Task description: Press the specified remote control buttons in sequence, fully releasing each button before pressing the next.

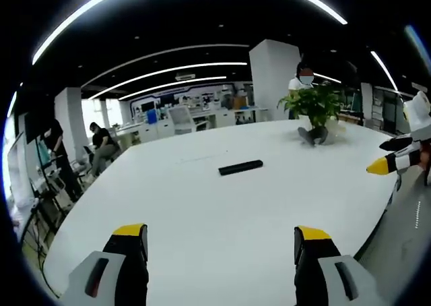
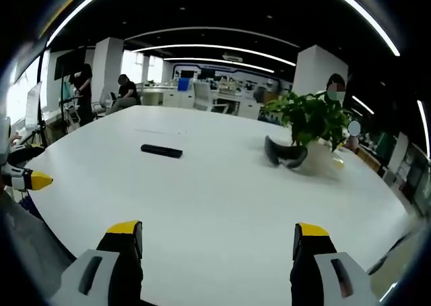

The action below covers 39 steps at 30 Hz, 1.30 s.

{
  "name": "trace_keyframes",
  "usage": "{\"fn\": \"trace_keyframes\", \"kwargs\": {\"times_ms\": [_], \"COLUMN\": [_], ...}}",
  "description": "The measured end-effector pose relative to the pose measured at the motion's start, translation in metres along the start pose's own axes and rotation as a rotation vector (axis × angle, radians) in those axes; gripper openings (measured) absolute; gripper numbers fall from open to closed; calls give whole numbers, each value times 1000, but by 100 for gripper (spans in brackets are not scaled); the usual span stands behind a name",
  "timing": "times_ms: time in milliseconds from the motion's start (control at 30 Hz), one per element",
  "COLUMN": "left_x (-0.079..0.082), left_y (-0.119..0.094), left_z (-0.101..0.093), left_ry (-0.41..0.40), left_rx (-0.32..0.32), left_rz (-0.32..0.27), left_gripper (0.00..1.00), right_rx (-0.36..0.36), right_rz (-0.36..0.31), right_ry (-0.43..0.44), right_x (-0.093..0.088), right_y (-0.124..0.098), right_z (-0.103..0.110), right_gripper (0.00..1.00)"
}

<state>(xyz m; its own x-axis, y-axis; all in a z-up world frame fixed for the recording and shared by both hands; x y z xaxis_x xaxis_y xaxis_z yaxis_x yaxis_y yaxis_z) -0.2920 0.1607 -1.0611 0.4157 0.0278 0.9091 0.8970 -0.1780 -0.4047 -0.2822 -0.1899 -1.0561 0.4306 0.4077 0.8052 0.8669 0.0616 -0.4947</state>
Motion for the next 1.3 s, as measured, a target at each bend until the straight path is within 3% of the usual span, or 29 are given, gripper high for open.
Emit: {"fn": "trace_keyframes", "kwargs": {"times_ms": [1300], "left_x": [-5], "left_y": [2], "left_z": [0], "left_ry": [18], "left_rx": [6], "left_rz": [36], "left_gripper": [92], "right_rx": [7], "right_rz": [-11], "right_ry": [-1], "right_x": [1], "right_y": [0], "right_z": [1], "right_gripper": [92]}}
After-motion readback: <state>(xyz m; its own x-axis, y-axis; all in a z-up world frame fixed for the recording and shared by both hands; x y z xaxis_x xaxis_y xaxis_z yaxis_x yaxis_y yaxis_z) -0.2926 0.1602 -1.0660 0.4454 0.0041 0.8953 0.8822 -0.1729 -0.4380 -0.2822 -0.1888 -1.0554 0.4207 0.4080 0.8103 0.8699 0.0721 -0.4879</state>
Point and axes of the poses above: the point that each gripper's makers call its tool centre point, and the gripper's own axes: y roughly forward along the fingers, z roughly to its left, x roughly out of its top, the point moved 5 cm from there along -y, roughly backward along the fingers, and after that the axes turned 13 degrees about -y, right-handed, at the moved point
